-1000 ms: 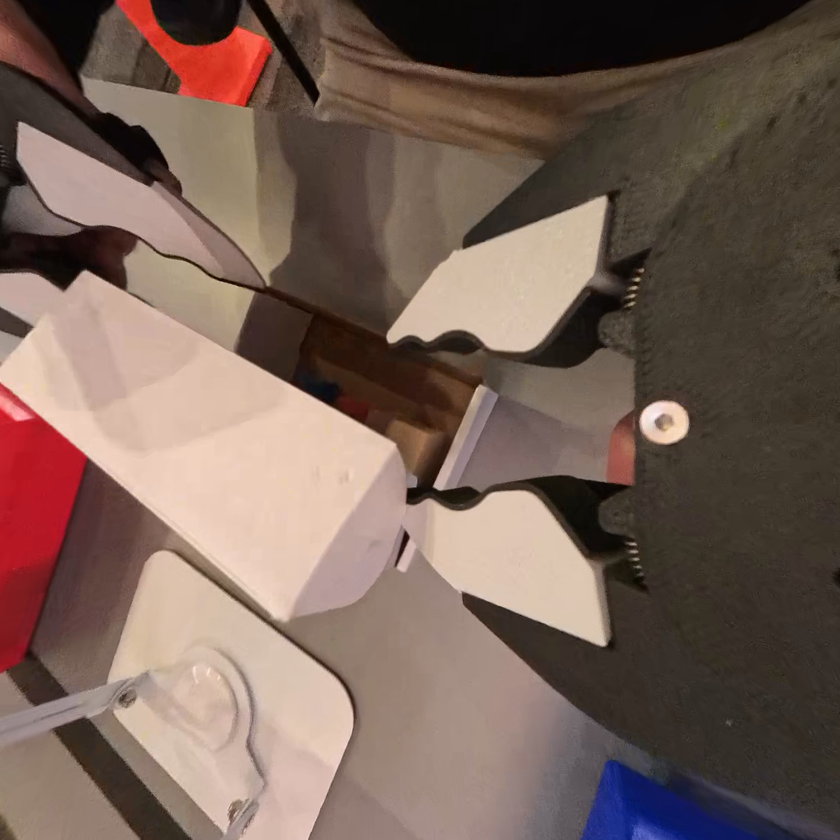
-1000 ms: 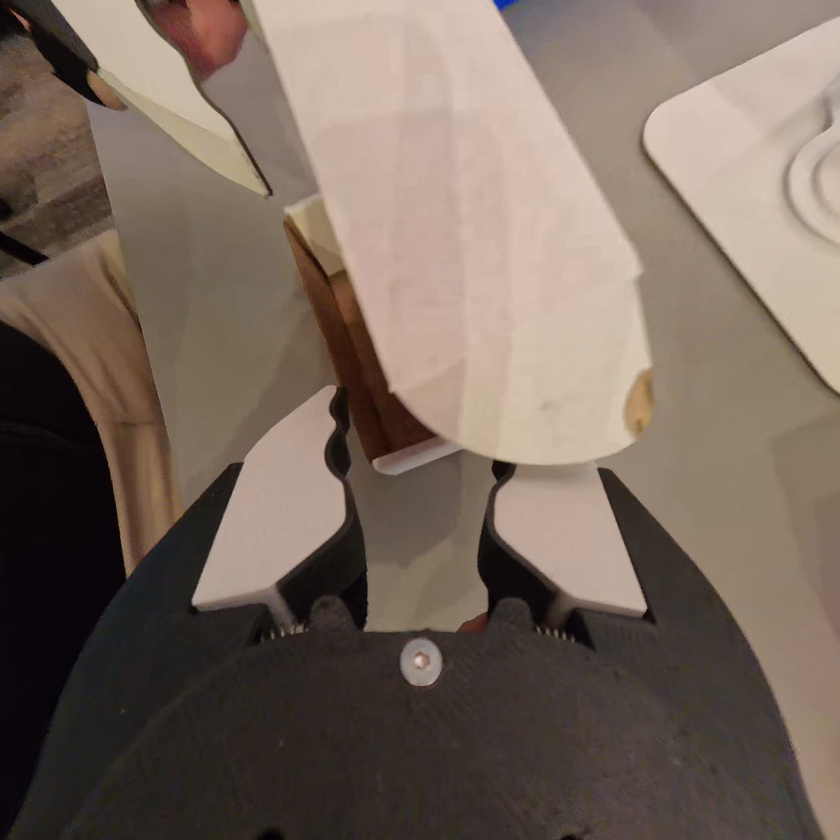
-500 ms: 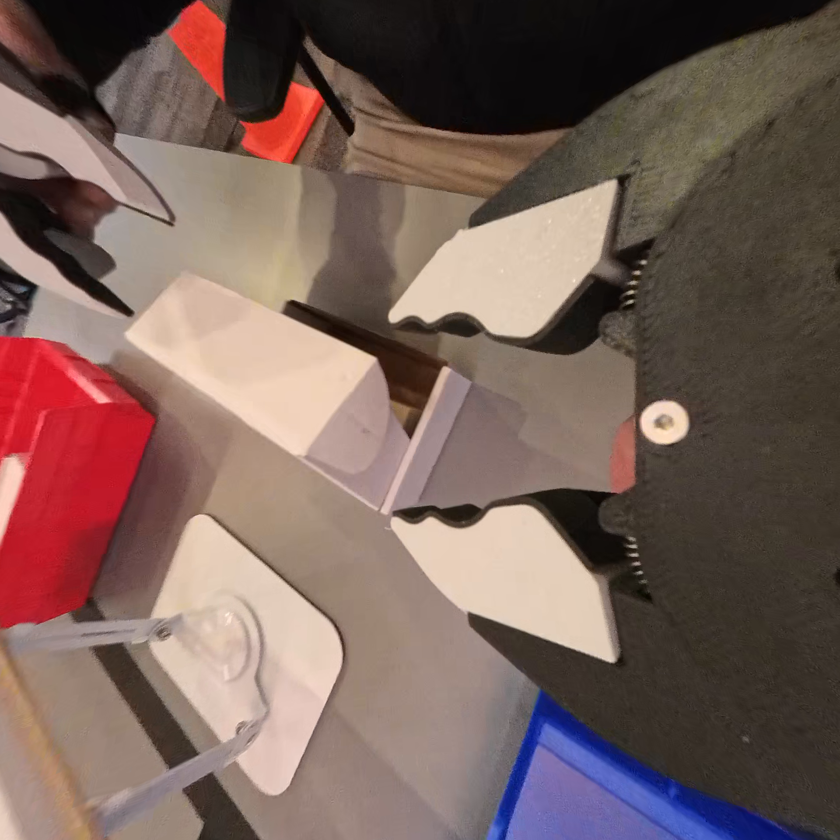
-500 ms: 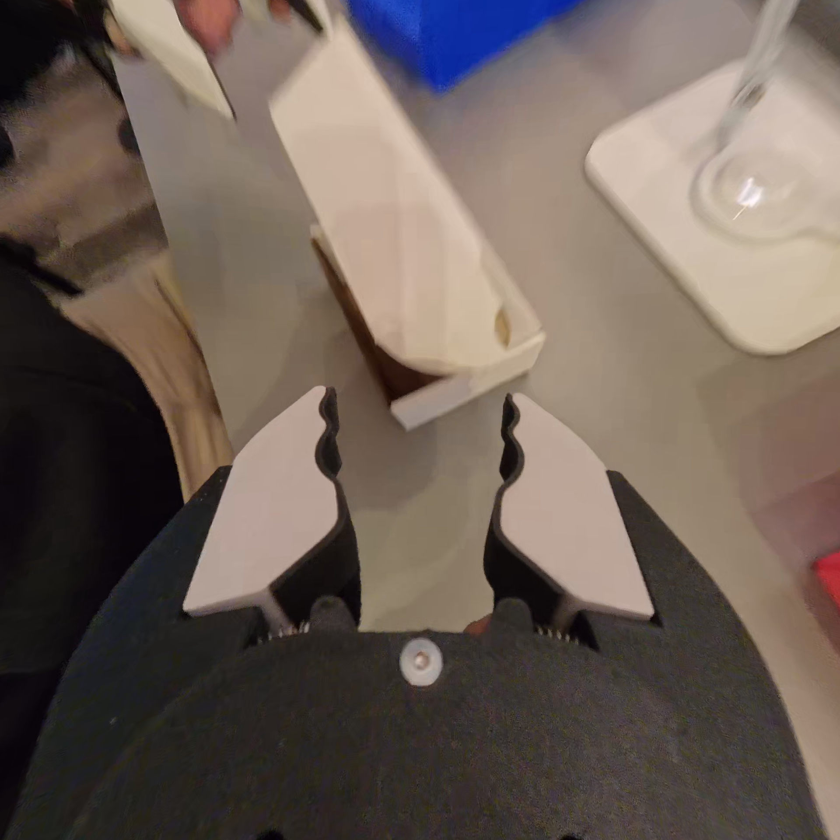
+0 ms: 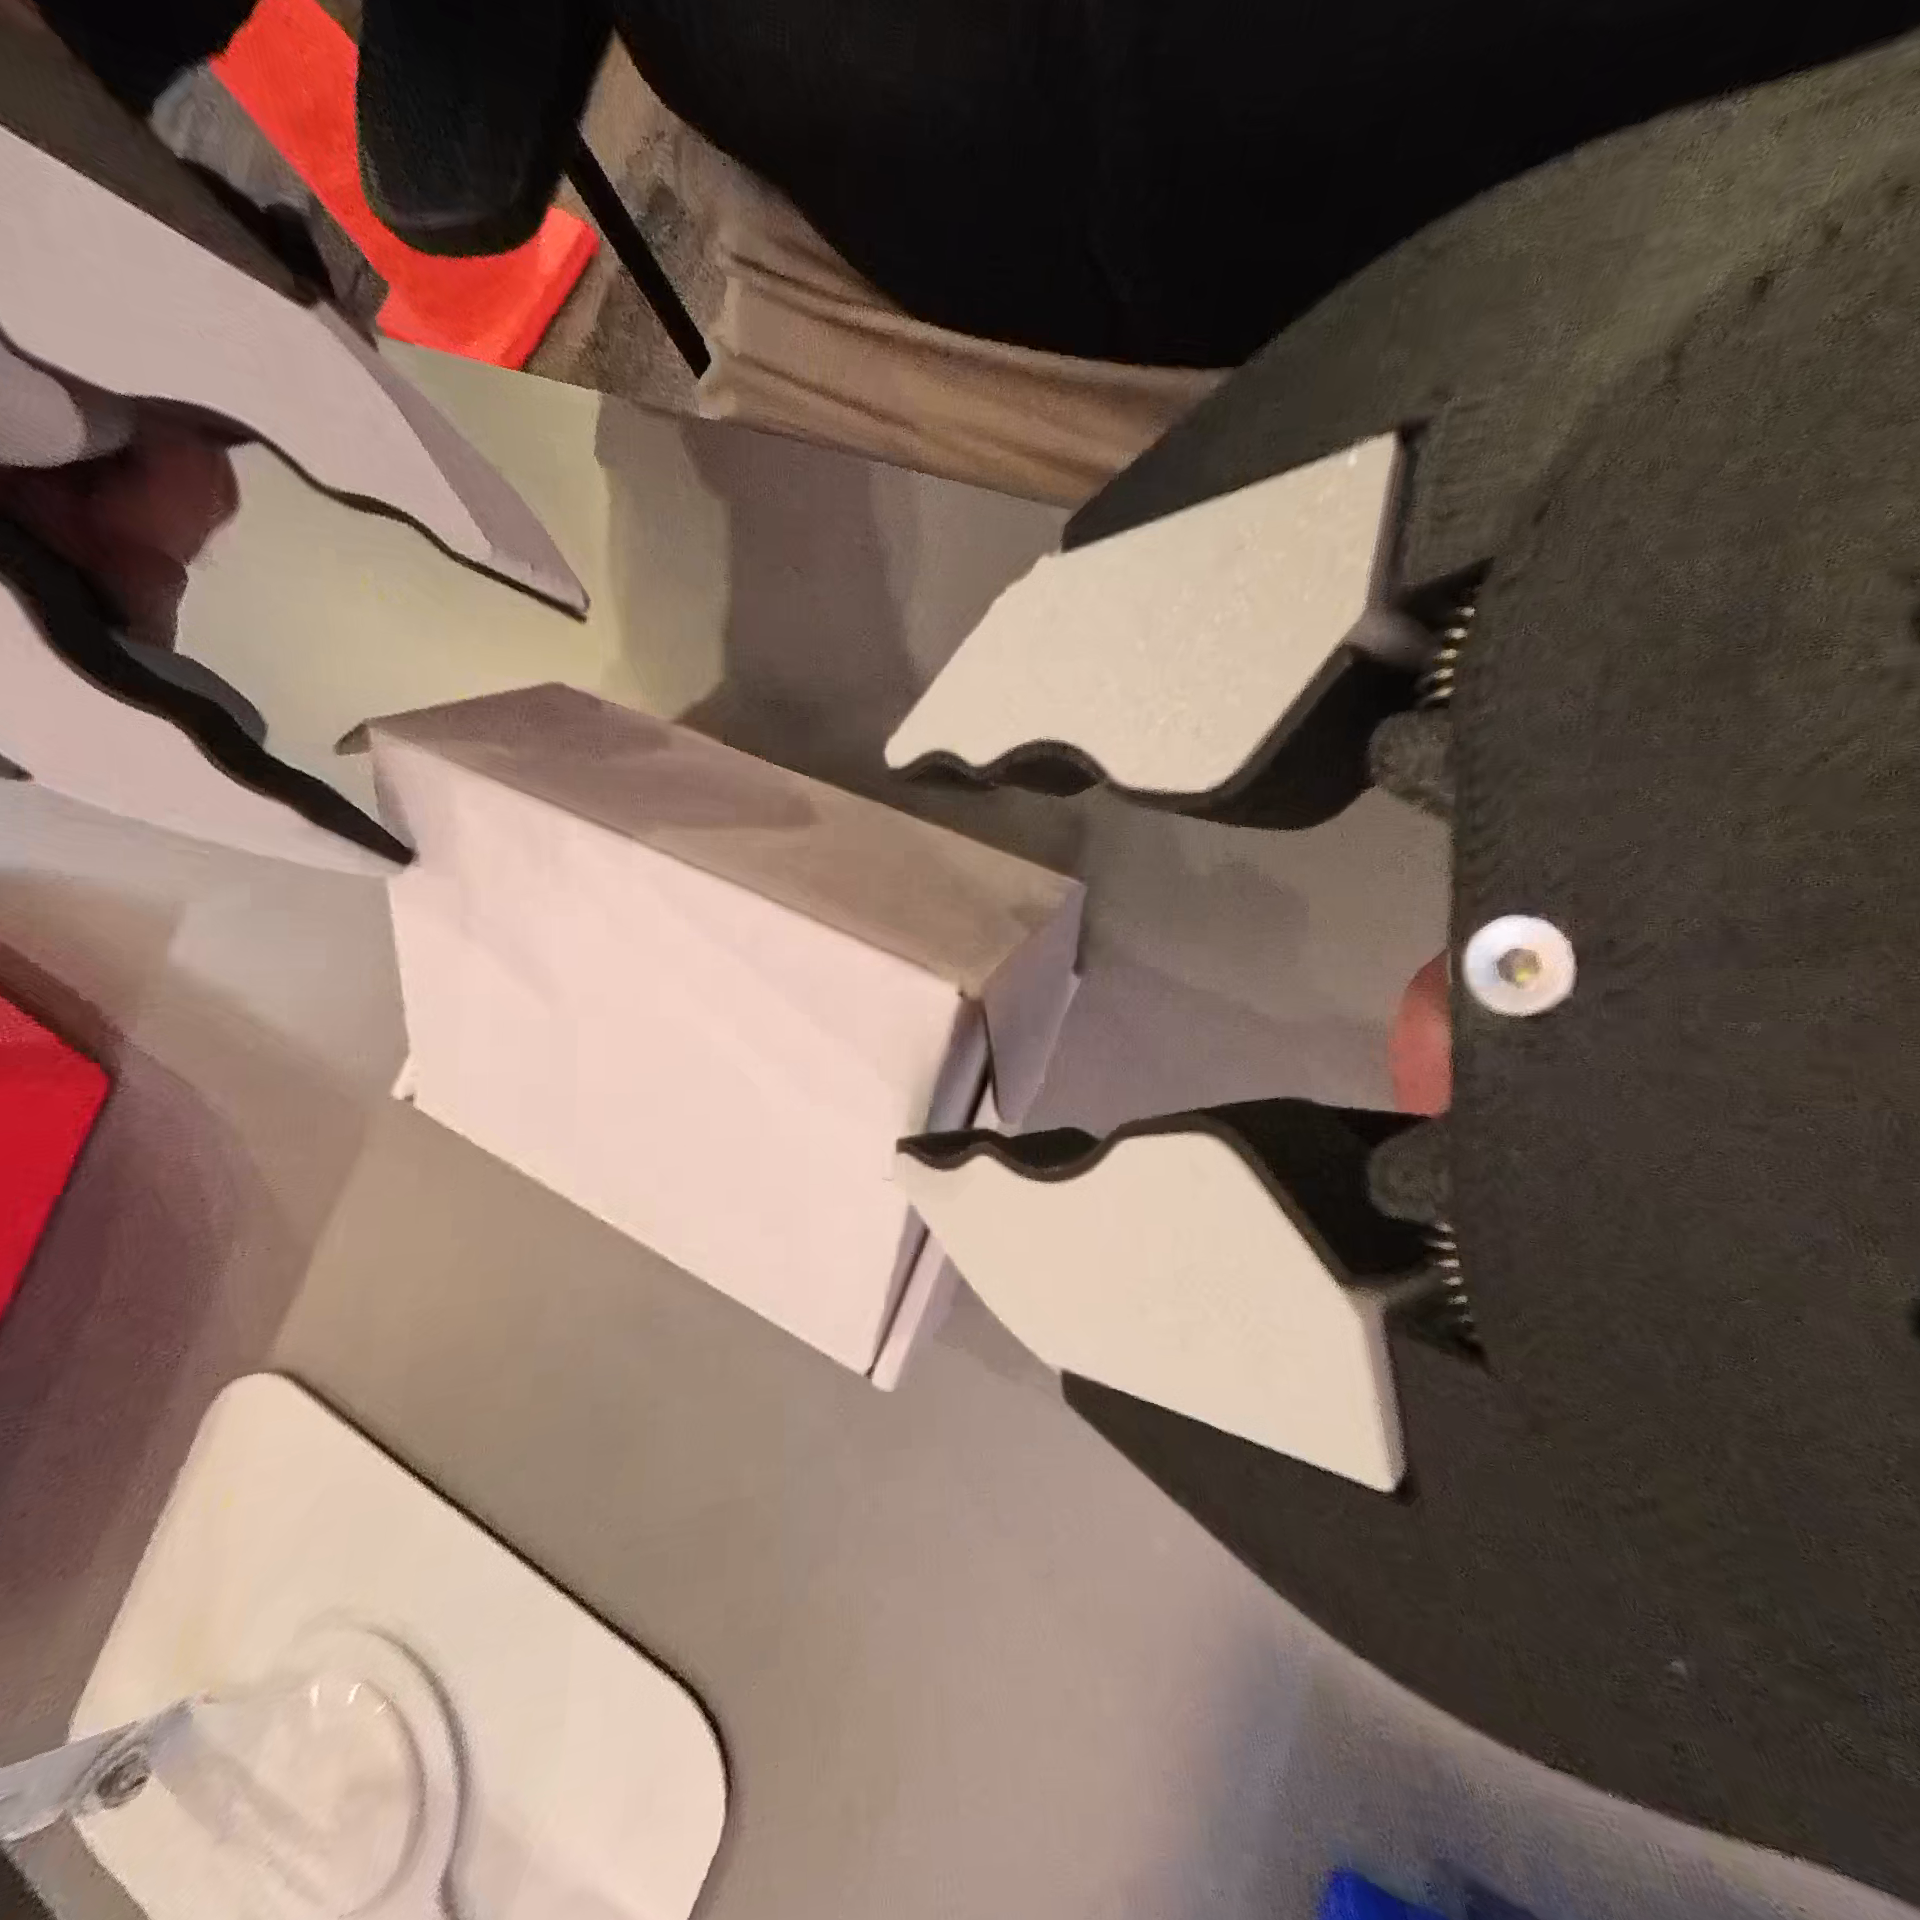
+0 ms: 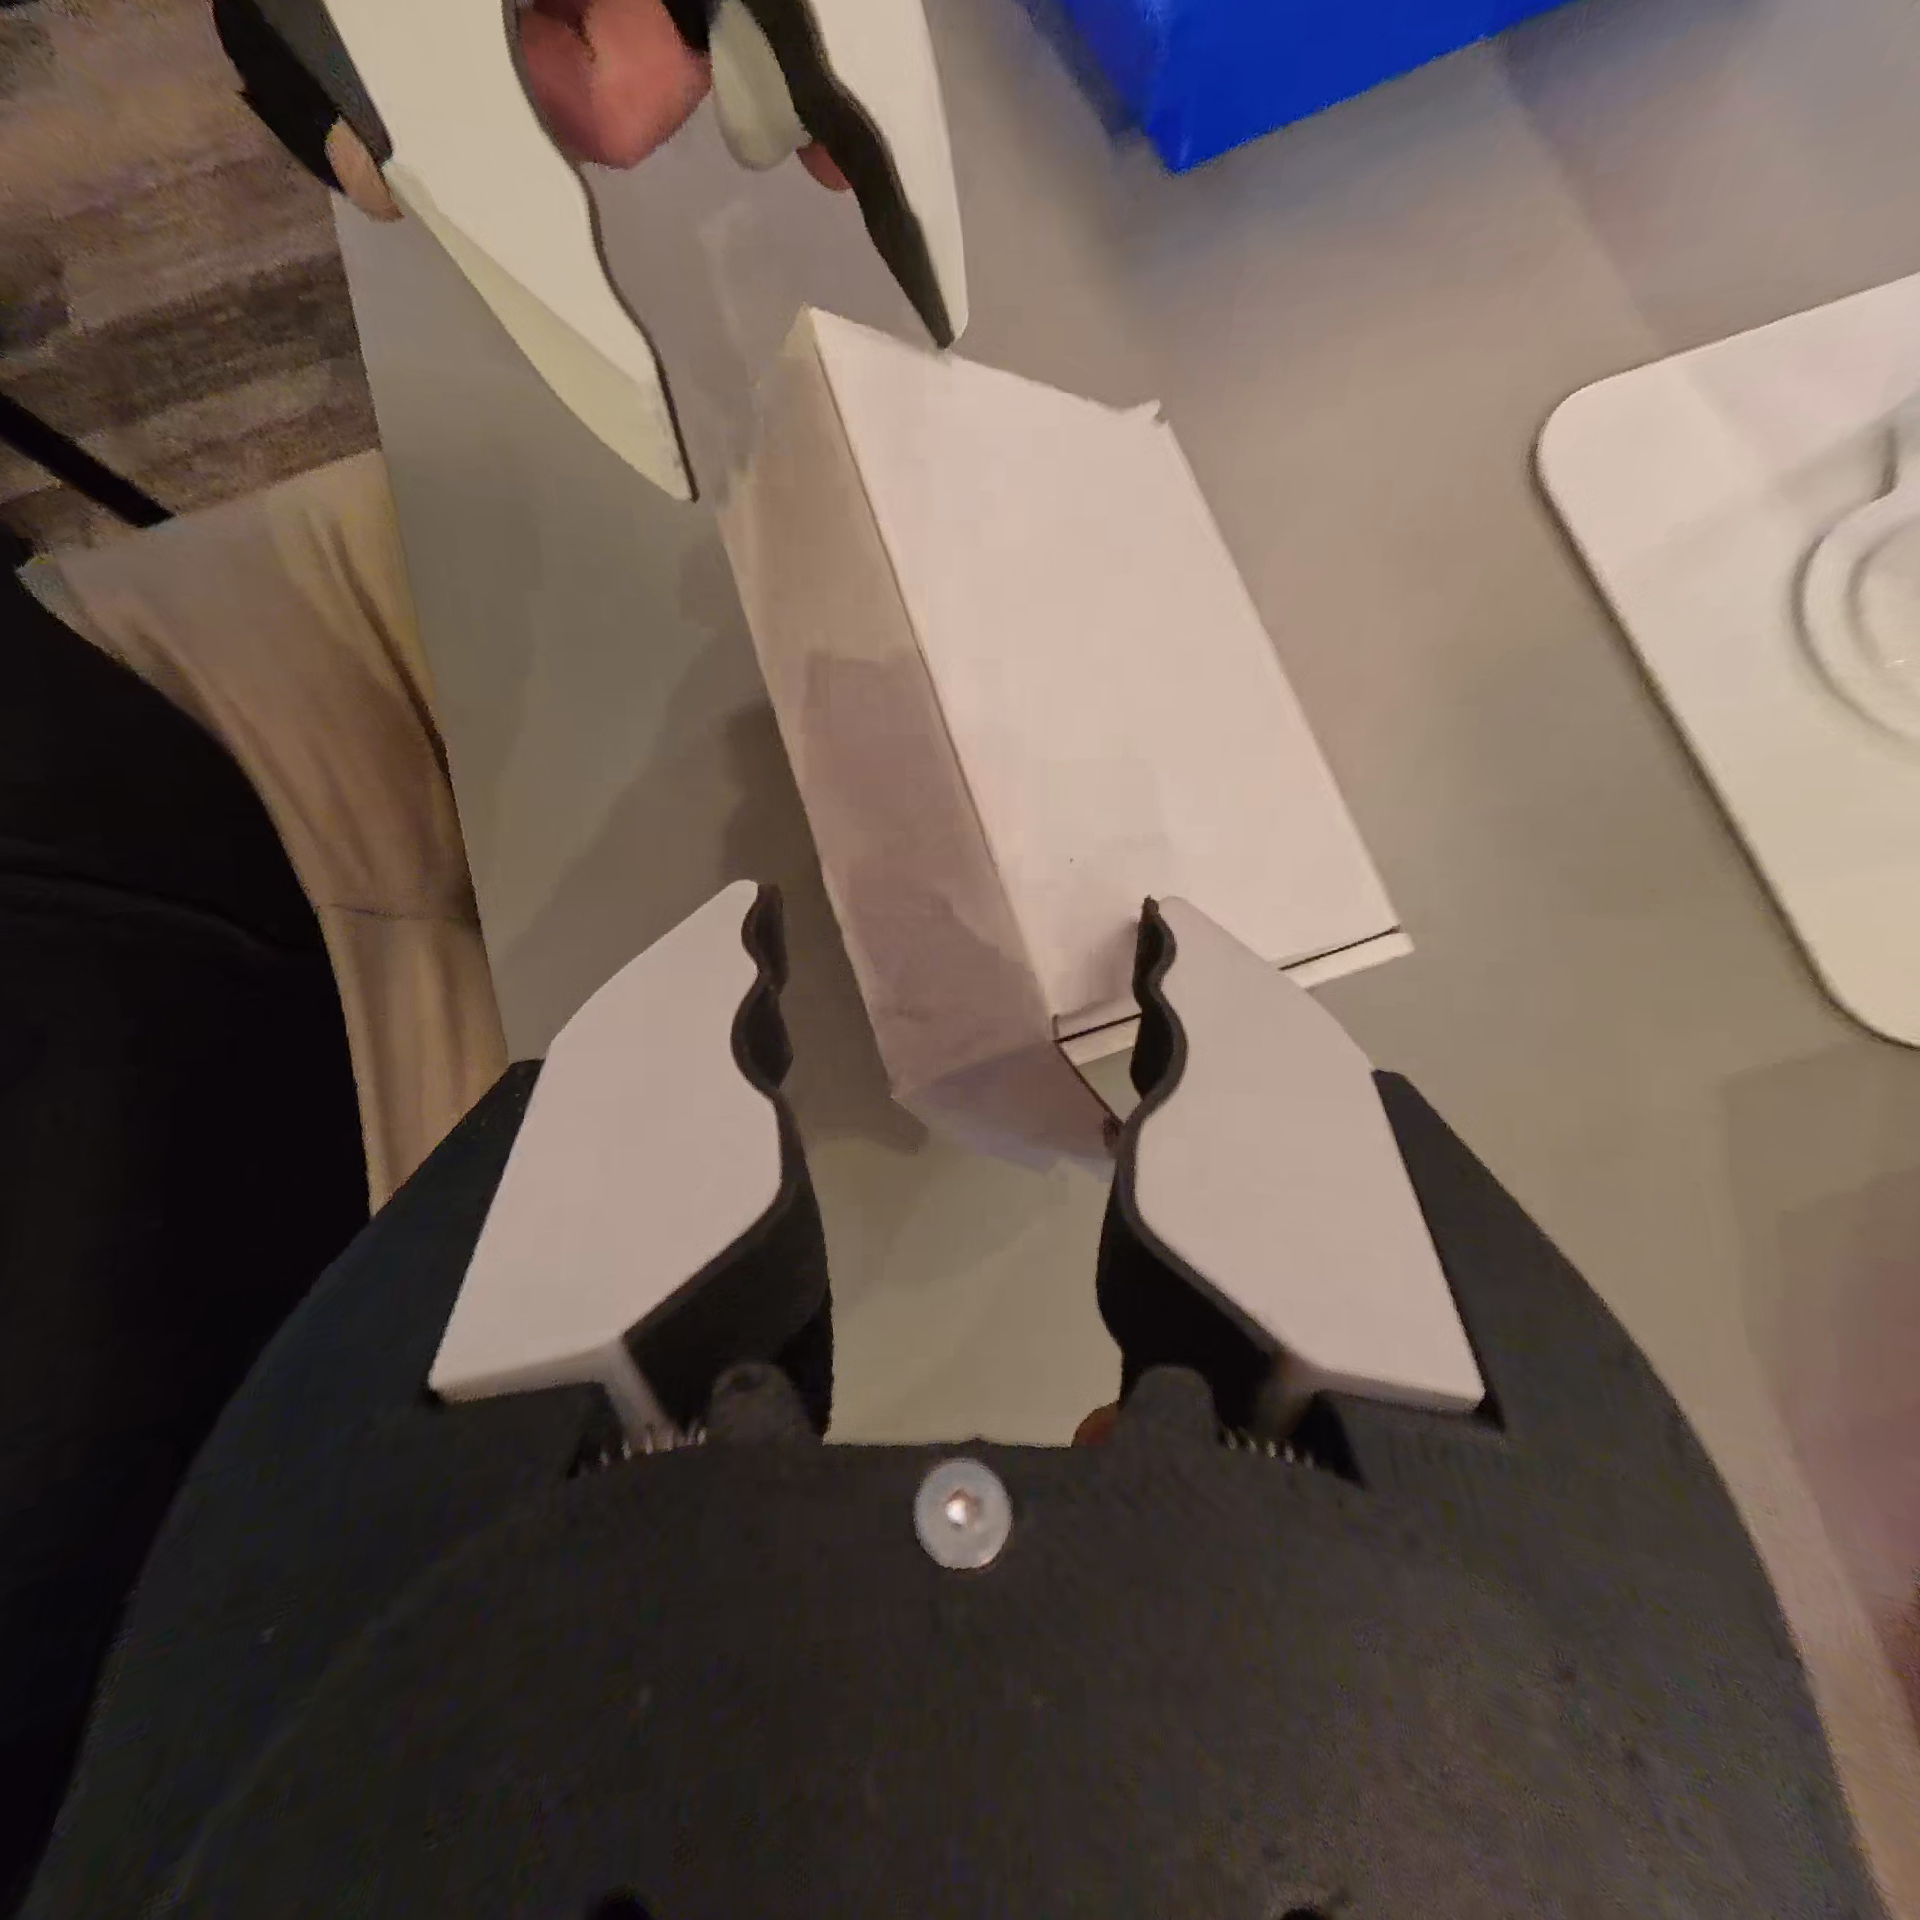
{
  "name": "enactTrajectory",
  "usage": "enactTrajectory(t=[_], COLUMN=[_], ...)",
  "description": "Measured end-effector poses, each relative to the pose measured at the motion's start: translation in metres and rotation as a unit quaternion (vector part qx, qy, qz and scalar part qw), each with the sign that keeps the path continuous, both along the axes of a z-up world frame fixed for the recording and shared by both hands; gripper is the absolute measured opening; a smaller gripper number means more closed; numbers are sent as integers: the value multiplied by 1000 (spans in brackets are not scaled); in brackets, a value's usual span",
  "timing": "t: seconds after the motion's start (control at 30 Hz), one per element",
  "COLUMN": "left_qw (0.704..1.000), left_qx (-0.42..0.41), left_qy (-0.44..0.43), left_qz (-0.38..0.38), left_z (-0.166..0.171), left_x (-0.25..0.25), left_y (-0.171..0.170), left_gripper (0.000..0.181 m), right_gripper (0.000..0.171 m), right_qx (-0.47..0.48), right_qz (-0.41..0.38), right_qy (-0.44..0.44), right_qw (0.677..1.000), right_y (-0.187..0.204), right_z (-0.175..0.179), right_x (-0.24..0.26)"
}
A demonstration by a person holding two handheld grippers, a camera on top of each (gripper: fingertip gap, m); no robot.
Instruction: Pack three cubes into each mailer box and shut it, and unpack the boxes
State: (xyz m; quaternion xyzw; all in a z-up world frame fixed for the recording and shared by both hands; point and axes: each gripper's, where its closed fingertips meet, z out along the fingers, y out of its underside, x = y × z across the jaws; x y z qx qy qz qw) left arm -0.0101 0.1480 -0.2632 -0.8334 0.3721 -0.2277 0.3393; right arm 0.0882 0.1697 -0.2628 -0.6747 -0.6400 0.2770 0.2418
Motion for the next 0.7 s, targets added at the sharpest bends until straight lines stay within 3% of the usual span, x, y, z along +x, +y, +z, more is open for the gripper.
enactTrajectory(t=[0.2,0.33,0.4,0.57,0.7], left_qw=[997,997,996,995,994], left_qx=[-18,-23,-15,-16,-37], left_qy=[64,35,61,43,47], left_qz=[26,64,70,85,90], left_z=[-38,-38,-37,-31,-50], left_x=[5,5,-2,-10,-3], left_y=[-14,-11,-9,-14,-22], left_gripper=[62,59,62,65,67], right_gripper=[61,63,64,67,74], right_qx=[16,51,45,-14,-48], right_qz=[-1,-2,10,-68,-117], right_qy=[-47,-70,-77,-23,-54], right_qw=[999,996,996,997,991], right_y=[-12,-8,-10,-6,-13], right_z=[-39,-44,-43,-28,-51], right_x=[4,5,6,11,27])
